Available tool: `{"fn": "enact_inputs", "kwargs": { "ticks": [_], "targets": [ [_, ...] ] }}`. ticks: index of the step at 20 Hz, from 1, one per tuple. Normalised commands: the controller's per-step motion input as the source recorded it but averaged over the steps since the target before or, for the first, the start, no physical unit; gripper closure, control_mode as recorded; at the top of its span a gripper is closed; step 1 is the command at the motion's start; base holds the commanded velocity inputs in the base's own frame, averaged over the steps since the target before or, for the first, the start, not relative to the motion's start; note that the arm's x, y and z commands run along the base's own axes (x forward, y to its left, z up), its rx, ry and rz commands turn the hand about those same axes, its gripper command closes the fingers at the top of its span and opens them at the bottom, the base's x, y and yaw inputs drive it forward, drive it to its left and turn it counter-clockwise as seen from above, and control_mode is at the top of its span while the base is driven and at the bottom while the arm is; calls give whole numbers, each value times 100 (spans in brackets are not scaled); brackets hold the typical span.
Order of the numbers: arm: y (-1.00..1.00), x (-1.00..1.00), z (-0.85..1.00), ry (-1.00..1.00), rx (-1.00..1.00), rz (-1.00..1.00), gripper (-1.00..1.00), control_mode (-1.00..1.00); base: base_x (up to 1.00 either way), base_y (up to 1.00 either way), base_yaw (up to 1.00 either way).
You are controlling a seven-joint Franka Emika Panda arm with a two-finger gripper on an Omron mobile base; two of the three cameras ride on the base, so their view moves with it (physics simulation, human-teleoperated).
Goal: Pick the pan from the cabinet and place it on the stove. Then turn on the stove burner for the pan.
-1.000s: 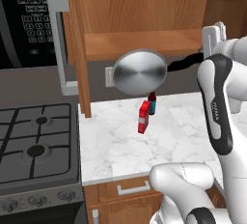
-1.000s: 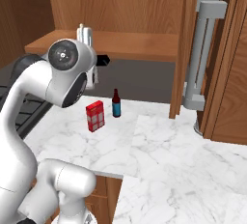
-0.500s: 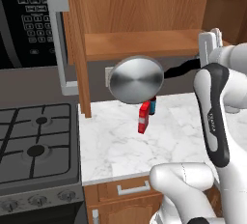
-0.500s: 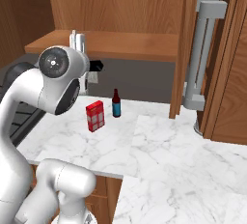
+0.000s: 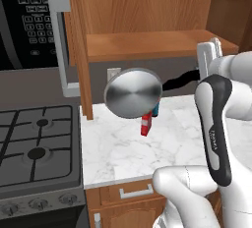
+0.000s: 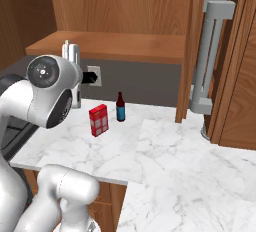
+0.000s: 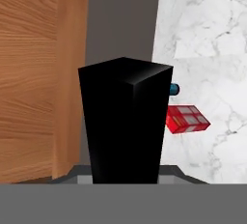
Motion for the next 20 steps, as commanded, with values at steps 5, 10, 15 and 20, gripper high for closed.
{"fn": "enact_inputs", "kwargs": {
  "ticks": [5, 10, 15, 20],
  "targets": [
    [25, -24, -25, 11, 1, 3, 100, -100, 0, 0, 0],
    [29, -14, -31, 11, 2, 5, 100, -100, 0, 0, 0],
    [21, -10, -32, 8, 3, 8, 100, -100, 0, 0, 0],
    [24, -2, -31, 3, 6, 10, 100, -100, 0, 0, 0]
  ]
}}
